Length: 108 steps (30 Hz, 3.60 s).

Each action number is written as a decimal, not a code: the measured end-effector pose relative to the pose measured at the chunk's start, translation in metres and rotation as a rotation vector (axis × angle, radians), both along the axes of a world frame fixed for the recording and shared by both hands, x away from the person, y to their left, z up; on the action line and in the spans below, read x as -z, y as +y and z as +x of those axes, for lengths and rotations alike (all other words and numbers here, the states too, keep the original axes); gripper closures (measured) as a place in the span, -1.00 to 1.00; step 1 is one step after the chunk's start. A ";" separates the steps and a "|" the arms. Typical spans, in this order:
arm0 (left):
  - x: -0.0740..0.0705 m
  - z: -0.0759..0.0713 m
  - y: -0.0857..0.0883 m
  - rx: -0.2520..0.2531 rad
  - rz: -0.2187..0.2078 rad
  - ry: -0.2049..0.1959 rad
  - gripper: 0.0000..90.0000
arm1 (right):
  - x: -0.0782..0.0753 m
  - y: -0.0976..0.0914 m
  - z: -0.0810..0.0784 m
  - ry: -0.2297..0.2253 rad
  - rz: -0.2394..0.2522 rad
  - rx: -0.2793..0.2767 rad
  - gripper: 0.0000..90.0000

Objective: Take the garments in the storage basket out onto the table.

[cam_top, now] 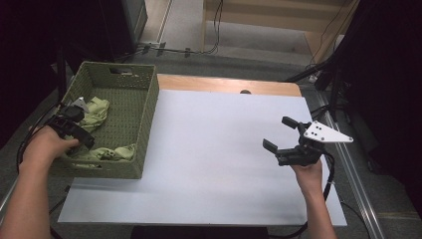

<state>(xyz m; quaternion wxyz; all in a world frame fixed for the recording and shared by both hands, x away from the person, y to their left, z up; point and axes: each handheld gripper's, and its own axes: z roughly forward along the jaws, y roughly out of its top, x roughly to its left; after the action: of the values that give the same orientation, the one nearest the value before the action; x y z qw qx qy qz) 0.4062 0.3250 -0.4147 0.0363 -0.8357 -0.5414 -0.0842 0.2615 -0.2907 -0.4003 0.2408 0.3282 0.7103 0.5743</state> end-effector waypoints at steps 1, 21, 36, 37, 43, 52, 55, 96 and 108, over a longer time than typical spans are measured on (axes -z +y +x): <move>0.002 0.001 -0.002 0.001 0.021 0.008 -0.86 | 0.000 0.000 0.000 0.000 0.000 0.000 -1.00; 0.026 0.011 -0.008 -0.037 0.186 0.055 -0.49 | 0.000 0.002 -0.001 0.007 -0.001 0.003 -1.00; 0.031 0.019 0.008 -0.099 0.028 0.174 0.06 | 0.001 0.003 -0.001 0.011 -0.011 0.000 -1.00; 0.031 0.019 0.009 -0.107 0.018 0.179 0.06 | 0.001 0.003 -0.001 0.011 -0.010 0.001 -1.00; 0.033 0.021 0.012 -0.120 0.009 0.202 0.46 | 0.001 0.002 -0.001 0.009 -0.006 0.005 -1.00; 0.032 0.020 0.012 -0.105 0.032 0.194 0.74 | 0.002 0.003 0.000 0.016 -0.012 0.004 -1.00; 0.026 0.017 0.012 -0.101 0.029 0.164 0.78 | 0.002 0.004 0.000 0.016 -0.013 0.004 -1.00; -0.034 -0.001 -0.018 0.263 -0.461 -0.114 0.81 | 0.002 0.002 0.001 0.018 -0.011 0.010 -1.00; -0.046 -0.004 -0.035 0.510 -0.616 -0.184 0.80 | 0.002 0.000 0.001 0.017 -0.011 0.014 -1.00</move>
<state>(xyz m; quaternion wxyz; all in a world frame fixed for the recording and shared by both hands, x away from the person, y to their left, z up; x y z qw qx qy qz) 0.4025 0.2905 -0.3690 -0.2862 -0.9040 -0.3176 0.0013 0.2623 -0.2906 -0.4026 0.2408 0.3366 0.7132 0.5658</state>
